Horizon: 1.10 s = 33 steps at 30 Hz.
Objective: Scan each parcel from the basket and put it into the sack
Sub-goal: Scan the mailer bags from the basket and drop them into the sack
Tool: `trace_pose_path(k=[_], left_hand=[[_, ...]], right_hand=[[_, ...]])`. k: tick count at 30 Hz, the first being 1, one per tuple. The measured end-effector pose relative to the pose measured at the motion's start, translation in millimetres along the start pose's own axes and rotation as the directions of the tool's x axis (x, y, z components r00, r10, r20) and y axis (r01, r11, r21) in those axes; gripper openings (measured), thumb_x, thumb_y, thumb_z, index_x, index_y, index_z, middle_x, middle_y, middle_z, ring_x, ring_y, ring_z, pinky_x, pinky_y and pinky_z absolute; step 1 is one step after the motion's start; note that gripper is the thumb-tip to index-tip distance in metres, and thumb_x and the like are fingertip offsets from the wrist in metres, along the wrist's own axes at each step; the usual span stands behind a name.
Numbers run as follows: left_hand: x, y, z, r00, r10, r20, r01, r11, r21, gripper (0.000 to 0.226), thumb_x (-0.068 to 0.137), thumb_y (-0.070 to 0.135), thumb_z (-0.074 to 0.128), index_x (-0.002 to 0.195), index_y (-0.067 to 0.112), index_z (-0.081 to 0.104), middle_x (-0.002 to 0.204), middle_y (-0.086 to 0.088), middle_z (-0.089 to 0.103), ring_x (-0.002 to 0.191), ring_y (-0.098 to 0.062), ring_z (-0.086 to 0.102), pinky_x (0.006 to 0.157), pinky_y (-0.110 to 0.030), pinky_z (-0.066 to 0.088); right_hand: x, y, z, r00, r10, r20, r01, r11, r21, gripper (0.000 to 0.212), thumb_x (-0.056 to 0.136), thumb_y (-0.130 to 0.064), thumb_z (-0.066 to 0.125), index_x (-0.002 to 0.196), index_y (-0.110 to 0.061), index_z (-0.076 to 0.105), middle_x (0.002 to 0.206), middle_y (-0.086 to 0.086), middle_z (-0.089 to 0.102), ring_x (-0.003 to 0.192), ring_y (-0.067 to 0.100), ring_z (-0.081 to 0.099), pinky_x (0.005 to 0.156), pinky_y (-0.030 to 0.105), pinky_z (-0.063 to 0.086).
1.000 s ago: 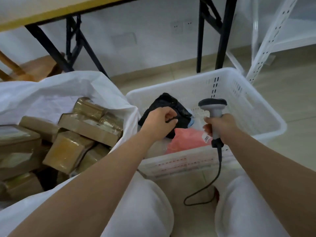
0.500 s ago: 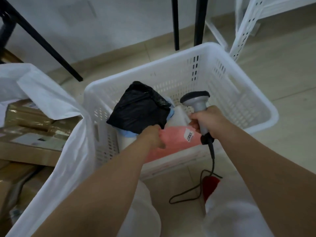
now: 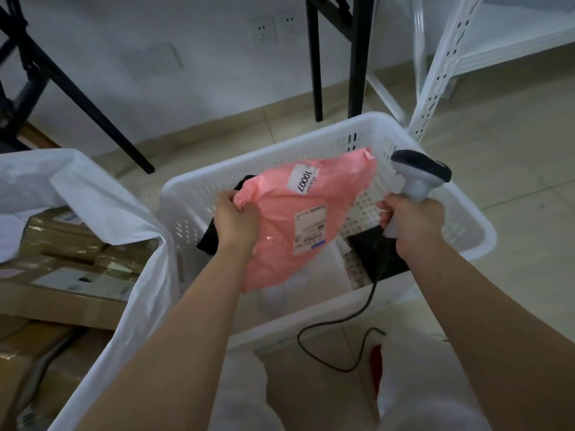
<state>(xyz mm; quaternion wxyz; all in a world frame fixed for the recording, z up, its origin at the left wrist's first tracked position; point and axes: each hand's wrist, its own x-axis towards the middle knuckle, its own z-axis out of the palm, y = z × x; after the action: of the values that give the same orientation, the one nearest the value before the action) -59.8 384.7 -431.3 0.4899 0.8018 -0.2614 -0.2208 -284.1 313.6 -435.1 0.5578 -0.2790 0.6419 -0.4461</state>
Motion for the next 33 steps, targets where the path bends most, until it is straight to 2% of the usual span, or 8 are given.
trace_pose_path(k=[6, 9, 17, 20, 23, 26, 30, 33], left_hand=[[4.7, 19.1, -17.3, 0.966, -0.234, 0.11, 0.251, 0.952, -0.175, 0.013, 0.099, 0.012, 0.04, 0.091, 0.012, 0.049, 0.063, -0.002, 0.043, 0.052, -0.017, 0.042, 0.045, -0.022, 0.042], [3.3, 28.7, -23.2, 0.886, -0.36, 0.293, 0.417, 0.894, -0.164, 0.032, 0.102, 0.037, 0.047, 0.089, 0.011, 0.059, 0.079, -0.014, 0.061, 0.071, -0.027, 0.064, 0.068, -0.045, 0.058], [-11.3, 36.3, -25.4, 0.764, -0.411, 0.498, 0.563, 0.801, -0.204, 0.036, 0.099, 0.014, 0.037, 0.108, 0.004, 0.07, 0.091, -0.014, 0.074, 0.076, -0.029, 0.071, 0.082, -0.047, 0.057], [-5.6, 25.2, -33.0, 0.863, -0.415, 0.288, 0.478, 0.855, -0.202, 0.019, 0.092, 0.01, 0.047, 0.096, 0.005, 0.064, 0.092, -0.019, 0.069, 0.077, -0.026, 0.067, 0.074, -0.039, 0.057], [-1.3, 14.0, -40.7, 0.986, -0.169, 0.006, 0.169, 0.984, -0.051, 0.046, 0.093, 0.021, 0.056, 0.136, 0.025, 0.042, 0.121, -0.014, 0.053, 0.097, -0.026, 0.058, 0.089, -0.034, 0.049], [-9.6, 18.1, -41.1, 0.985, 0.08, 0.154, -0.087, 0.996, 0.036, 0.059, 0.084, 0.054, 0.067, 0.138, 0.039, 0.046, 0.149, -0.01, 0.035, 0.129, -0.023, 0.047, 0.111, -0.033, 0.036], [-9.6, 11.3, -40.5, 0.881, -0.16, 0.445, 0.136, 0.987, 0.086, 0.102, 0.029, 0.072, 0.088, 0.114, 0.023, 0.06, 0.103, -0.006, 0.07, 0.079, -0.019, 0.068, 0.061, -0.033, 0.059], [-7.2, 6.4, -45.9, 0.796, -0.265, 0.543, 0.131, 0.953, 0.273, 0.07, 0.047, 0.044, 0.095, 0.098, 0.005, 0.068, 0.067, -0.008, 0.069, 0.043, -0.015, 0.057, 0.042, -0.023, 0.046]], right_hand=[[-14.7, -8.1, 2.6, 0.992, 0.031, 0.126, -0.027, 0.999, -0.036, 0.033, 0.075, -0.027, 0.084, 0.078, -0.008, 0.057, 0.069, 0.007, 0.062, 0.052, 0.013, 0.057, 0.058, 0.03, 0.054], [-24.9, -10.8, 8.1, 0.983, -0.009, 0.181, 0.025, 0.996, -0.09, 0.04, 0.068, -0.036, 0.087, 0.074, -0.008, 0.059, 0.064, 0.006, 0.062, 0.056, 0.018, 0.058, 0.06, 0.035, 0.055], [-39.7, -6.4, 23.9, 0.965, 0.021, 0.261, 0.009, 0.994, -0.113, 0.033, 0.07, -0.022, 0.088, 0.068, -0.005, 0.06, 0.052, 0.005, 0.057, 0.047, 0.019, 0.053, 0.051, 0.033, 0.052], [-32.7, 0.7, 25.4, 0.983, 0.005, 0.183, 0.018, 0.992, -0.125, 0.025, 0.071, -0.01, 0.085, 0.076, -0.003, 0.061, 0.053, 0.006, 0.055, 0.043, 0.017, 0.051, 0.051, 0.03, 0.048], [-28.7, 1.7, 27.0, 0.989, -0.006, 0.147, 0.018, 0.996, -0.082, 0.026, 0.073, -0.005, 0.082, 0.071, -0.005, 0.057, 0.058, 0.01, 0.053, 0.044, 0.017, 0.05, 0.056, 0.032, 0.047], [-31.6, 1.5, 32.0, 0.984, -0.036, 0.175, 0.047, 0.997, -0.058, 0.029, 0.076, -0.004, 0.08, 0.066, -0.007, 0.053, 0.054, 0.008, 0.053, 0.042, 0.016, 0.049, 0.051, 0.028, 0.046], [-32.0, 0.6, 35.8, 0.978, -0.093, 0.185, 0.102, 0.994, -0.039, 0.029, 0.078, -0.003, 0.078, 0.062, -0.007, 0.054, 0.042, -0.001, 0.052, 0.035, 0.008, 0.047, 0.046, 0.022, 0.043], [-31.9, -0.2, 34.2, 0.973, -0.141, 0.181, 0.158, 0.984, -0.086, 0.029, 0.078, -0.005, 0.079, 0.063, -0.008, 0.055, 0.051, 0.004, 0.054, 0.036, 0.007, 0.048, 0.049, 0.024, 0.044]])
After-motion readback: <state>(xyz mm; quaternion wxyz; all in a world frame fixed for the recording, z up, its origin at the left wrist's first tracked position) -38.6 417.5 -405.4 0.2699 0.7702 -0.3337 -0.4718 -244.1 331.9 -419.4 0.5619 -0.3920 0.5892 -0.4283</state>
